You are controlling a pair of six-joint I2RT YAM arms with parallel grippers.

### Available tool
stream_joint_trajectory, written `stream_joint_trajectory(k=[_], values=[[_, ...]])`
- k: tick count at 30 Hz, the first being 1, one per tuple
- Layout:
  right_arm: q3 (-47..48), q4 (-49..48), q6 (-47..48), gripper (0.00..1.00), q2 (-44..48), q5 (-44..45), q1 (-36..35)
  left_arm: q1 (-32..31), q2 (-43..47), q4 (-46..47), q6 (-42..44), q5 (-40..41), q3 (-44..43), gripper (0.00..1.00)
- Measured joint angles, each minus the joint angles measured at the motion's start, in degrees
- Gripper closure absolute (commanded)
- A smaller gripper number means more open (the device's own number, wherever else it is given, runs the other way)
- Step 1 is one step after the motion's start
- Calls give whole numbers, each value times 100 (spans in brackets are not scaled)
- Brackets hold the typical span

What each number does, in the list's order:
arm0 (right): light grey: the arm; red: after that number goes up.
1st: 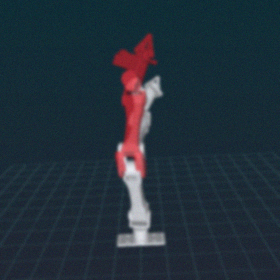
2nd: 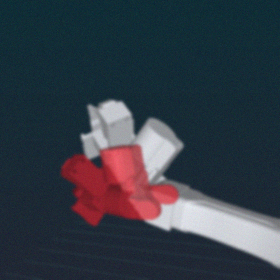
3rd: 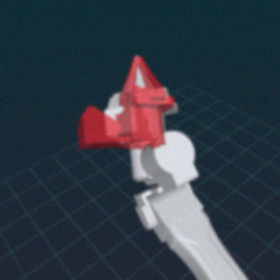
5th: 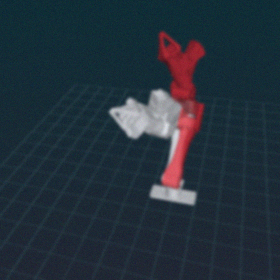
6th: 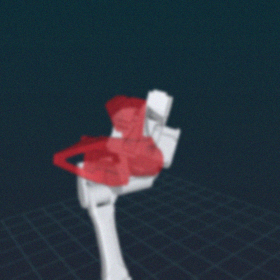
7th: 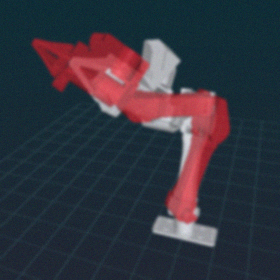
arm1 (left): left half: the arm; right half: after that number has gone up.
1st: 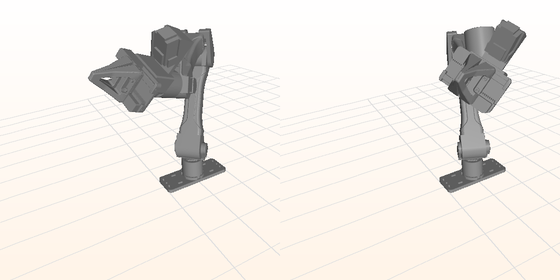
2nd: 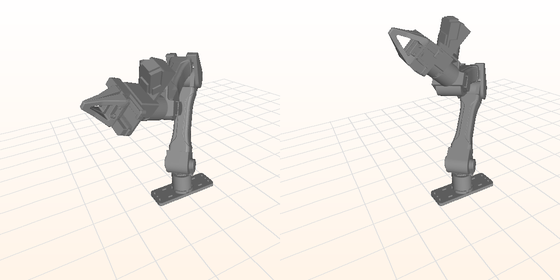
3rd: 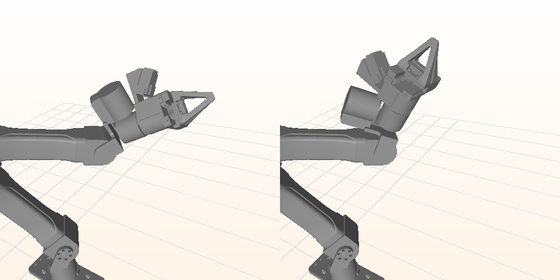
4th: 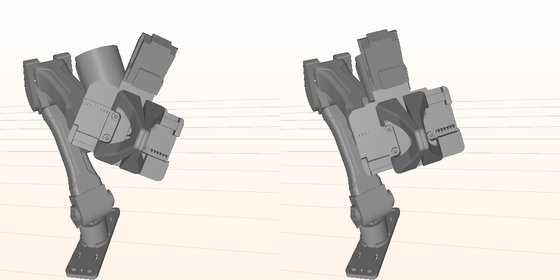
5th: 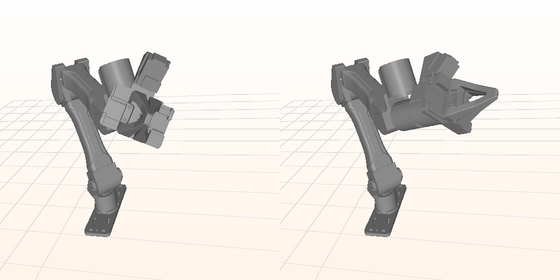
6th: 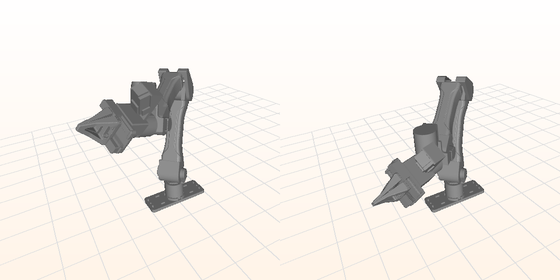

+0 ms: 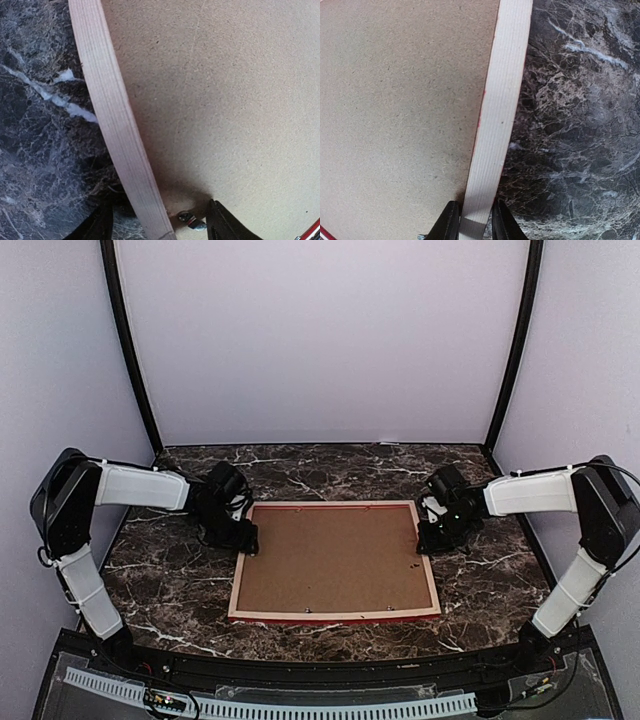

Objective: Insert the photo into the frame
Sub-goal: Press the fastener onto the backboard.

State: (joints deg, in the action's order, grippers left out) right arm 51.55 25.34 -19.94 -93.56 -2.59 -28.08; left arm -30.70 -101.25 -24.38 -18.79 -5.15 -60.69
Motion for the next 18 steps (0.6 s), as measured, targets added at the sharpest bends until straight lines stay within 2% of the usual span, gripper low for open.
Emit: stream_joint_trajectory(k=[10, 18], values=[[-15, -15, 0, 76, 2, -37, 0, 2, -33, 55, 24, -109, -4, 56], [-17, -20, 0, 76, 2, -42, 0, 9, 15, 94, 87, -210, 90, 60]])
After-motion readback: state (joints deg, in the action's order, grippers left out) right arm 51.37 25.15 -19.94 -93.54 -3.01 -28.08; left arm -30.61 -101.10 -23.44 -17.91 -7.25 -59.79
